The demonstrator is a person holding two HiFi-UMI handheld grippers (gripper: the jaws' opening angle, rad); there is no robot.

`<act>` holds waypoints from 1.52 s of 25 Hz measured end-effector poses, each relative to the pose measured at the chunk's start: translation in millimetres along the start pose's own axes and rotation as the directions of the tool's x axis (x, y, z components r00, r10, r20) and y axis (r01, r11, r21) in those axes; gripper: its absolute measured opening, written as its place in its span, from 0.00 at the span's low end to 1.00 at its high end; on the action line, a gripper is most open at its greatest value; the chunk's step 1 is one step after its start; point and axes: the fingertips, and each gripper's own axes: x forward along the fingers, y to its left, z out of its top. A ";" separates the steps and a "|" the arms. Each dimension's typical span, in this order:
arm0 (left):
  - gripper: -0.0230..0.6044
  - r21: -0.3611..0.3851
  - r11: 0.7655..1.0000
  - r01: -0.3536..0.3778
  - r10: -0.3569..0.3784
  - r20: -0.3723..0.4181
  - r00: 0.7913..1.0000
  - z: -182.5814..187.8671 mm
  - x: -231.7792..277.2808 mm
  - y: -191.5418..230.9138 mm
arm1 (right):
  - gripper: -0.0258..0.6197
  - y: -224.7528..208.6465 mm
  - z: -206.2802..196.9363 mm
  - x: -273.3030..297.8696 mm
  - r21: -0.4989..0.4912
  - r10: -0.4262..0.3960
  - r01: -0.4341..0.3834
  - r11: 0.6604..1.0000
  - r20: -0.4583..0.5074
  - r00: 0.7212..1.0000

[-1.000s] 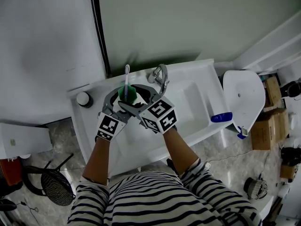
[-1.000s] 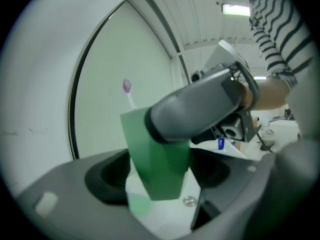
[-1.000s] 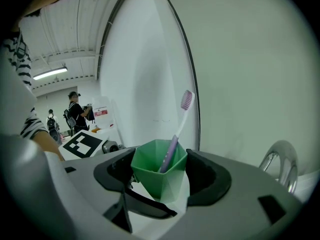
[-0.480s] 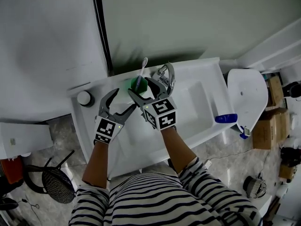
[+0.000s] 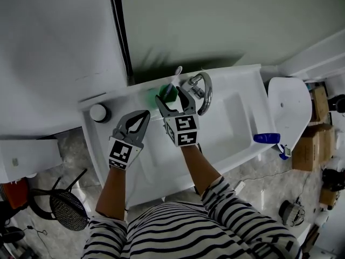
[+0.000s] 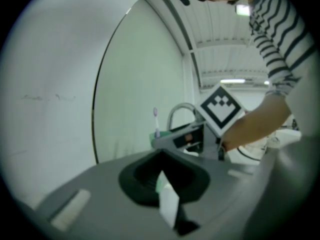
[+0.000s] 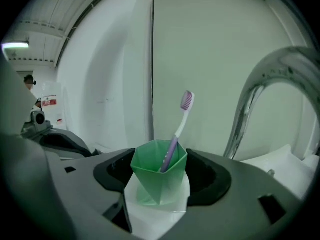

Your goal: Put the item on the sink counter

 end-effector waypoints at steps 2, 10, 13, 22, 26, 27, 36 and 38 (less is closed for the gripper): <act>0.05 -0.009 1.000 0.008 -0.008 0.003 1.000 -1.5 -0.4 -0.3 | 0.51 -5.9 -7.3 5.1 0.000 -0.033 0.033 0.999 0.006 0.999; 0.05 -0.021 1.000 0.019 -0.018 0.031 0.999 -4.6 5.6 1.7 | 0.51 -30.6 -34.7 27.2 0.022 -0.097 0.097 0.995 0.004 0.995; 0.05 -0.035 0.999 0.020 -0.019 0.044 0.999 -5.6 10.5 2.4 | 0.51 -35.8 -40.8 32.2 0.020 -0.107 0.107 0.994 0.004 0.994; 0.05 -0.042 0.999 0.023 -0.021 0.051 0.998 -7.5 15.4 3.0 | 0.51 -43.0 -47.3 37.9 0.038 -0.107 0.106 0.994 0.019 0.994; 0.05 -0.038 0.999 0.026 -0.024 0.051 0.998 -7.6 15.2 3.2 | 0.51 -43.3 -47.3 37.8 0.057 -0.110 0.109 0.992 0.024 0.994; 0.05 -0.038 0.999 0.027 -0.025 0.050 0.998 -8.2 15.3 3.0 | 0.51 -43.2 -47.8 37.9 0.058 -0.110 0.108 0.992 0.023 0.994; 0.05 -0.038 0.999 0.026 -0.024 0.064 0.998 -3.4 18.0 2.7 | 0.51 -44.5 -50.5 39.3 0.082 -0.099 0.099 0.992 0.005 0.995; 0.05 -0.039 0.999 0.027 -0.024 0.064 0.998 -3.5 18.6 1.5 | 0.52 -45.0 -51.6 39.6 0.089 -0.094 0.094 0.992 0.002 0.996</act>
